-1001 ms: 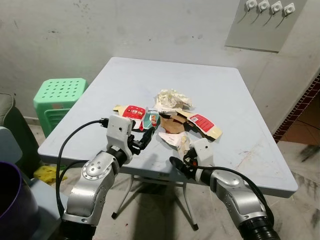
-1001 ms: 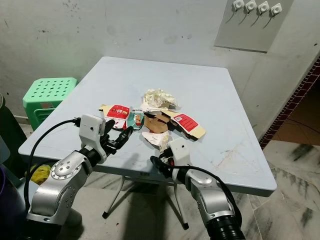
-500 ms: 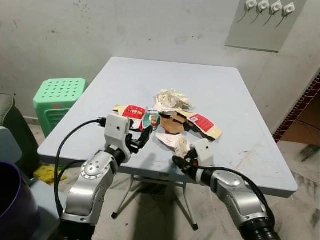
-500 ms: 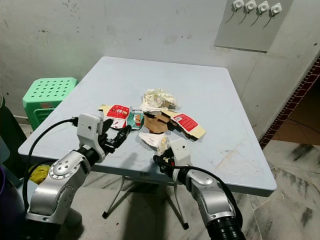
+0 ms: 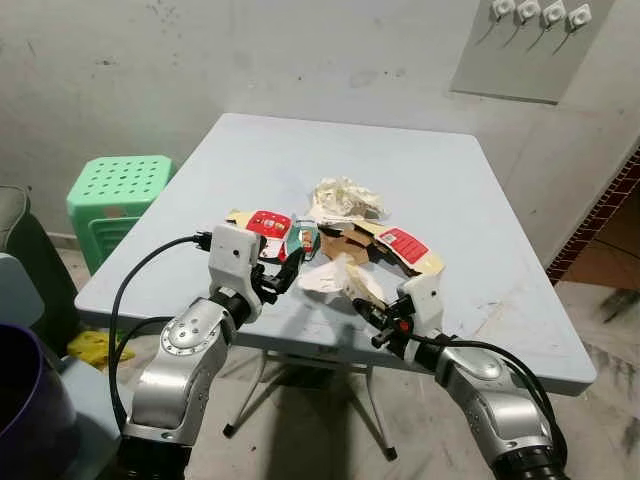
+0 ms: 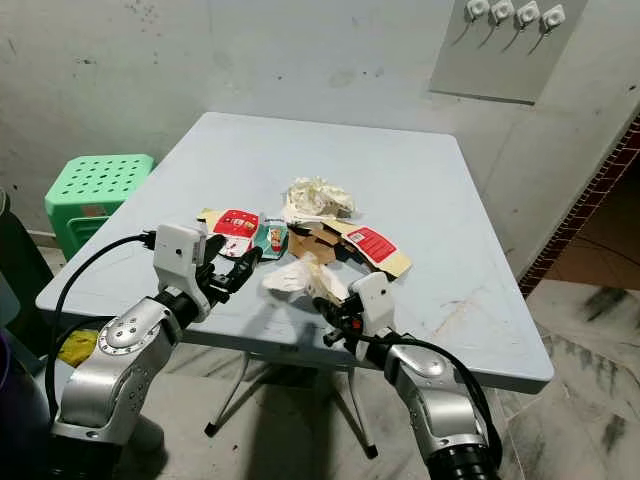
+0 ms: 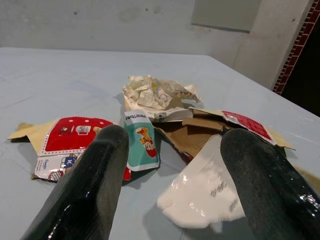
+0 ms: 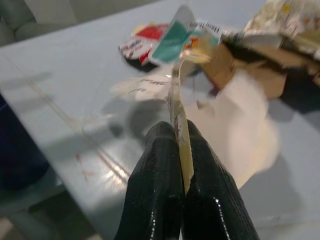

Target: Picking trash to rubbish bin

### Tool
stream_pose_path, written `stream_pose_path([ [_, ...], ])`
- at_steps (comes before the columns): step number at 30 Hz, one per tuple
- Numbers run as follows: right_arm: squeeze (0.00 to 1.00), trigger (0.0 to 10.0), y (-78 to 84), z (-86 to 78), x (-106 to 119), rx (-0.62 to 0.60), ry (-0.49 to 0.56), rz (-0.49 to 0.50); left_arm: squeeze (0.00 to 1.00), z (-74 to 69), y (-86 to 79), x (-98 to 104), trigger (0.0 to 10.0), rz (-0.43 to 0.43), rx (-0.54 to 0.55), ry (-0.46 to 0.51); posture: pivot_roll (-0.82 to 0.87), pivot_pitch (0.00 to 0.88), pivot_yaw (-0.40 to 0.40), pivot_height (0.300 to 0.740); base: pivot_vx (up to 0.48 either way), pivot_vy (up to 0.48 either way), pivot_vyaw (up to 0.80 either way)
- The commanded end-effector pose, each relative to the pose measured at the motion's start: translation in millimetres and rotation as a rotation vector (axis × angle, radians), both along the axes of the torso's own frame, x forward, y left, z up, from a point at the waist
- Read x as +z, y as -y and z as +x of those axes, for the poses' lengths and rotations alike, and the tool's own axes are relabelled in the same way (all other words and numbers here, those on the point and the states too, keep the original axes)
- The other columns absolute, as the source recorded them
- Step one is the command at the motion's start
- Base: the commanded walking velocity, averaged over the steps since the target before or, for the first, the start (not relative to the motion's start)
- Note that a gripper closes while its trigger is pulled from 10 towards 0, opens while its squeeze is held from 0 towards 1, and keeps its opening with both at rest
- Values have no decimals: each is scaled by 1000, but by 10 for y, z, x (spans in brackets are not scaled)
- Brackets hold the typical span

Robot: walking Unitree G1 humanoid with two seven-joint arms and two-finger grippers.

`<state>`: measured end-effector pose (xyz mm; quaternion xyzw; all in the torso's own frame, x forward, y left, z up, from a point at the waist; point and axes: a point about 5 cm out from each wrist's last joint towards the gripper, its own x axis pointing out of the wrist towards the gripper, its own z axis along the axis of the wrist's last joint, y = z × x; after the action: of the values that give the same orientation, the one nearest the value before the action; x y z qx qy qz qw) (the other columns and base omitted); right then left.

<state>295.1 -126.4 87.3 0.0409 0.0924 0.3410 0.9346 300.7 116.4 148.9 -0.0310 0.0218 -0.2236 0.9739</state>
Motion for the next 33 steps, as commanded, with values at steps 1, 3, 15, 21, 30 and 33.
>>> stream_pose_path([
  [1, 0, 0, 46, 11, 102, -7, 58, 25, 0, 30, 3, 28, 10000, 1, 9, 4, 8, 0, -48, 740, 0, 0, 0],
  [3, 0, 0, 60, 19, 118, -11, 70, 37, 0, 36, 4, 33, 10000, 2, 10, 6, 7, 0, -48, 740, 0, 0, 0],
  [15, 0, 0, 270, 158, 288, -185, 166, 74, 0, 99, -52, 121, 10000, -20, 30, 37, 11, 0, -47, 740, 0, 0, 0],
  [21, 0, 10000, 427, 200, 385, -379, 271, 24, 0, 189, -212, 161, 10000, 22, 111, 91, 16, 0, -46, 740, 0, 0, 0],
  [30, 0, 10000, 451, 100, 435, -593, 347, 29, 0, 206, -268, 7, 10000, 26, 213, 94, 13, 0, -42, 740, 0, 0, 0],
  [33, 0, 10000, 457, 65, 437, -649, 358, 10, 0, 188, -237, 10, 10000, -33, 194, 111, 15, 0, -43, 740, 0, 0, 0],
])
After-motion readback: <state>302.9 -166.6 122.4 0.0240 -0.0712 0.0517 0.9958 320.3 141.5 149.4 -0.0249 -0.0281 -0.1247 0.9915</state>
